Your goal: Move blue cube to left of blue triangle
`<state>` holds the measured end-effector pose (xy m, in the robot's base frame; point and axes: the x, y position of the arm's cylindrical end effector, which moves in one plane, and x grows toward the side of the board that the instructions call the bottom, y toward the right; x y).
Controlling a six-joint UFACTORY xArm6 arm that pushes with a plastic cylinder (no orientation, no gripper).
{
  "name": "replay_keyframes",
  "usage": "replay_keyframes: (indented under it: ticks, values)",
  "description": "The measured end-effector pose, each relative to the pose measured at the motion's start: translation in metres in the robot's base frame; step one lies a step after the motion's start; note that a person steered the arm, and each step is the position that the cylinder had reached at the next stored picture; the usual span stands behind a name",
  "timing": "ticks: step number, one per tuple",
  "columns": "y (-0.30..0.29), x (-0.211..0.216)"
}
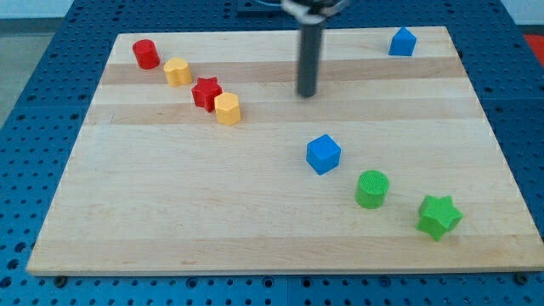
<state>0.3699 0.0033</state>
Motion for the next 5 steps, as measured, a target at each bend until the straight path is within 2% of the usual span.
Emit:
replay_keyframes:
  ticks: [1,2,3,4,5]
  values:
    - [-0.050,0.077]
    - [-0.050,0.131]
    - [-0.021,0.153]
    - [0.035,0.131]
    - [0.075,0.088]
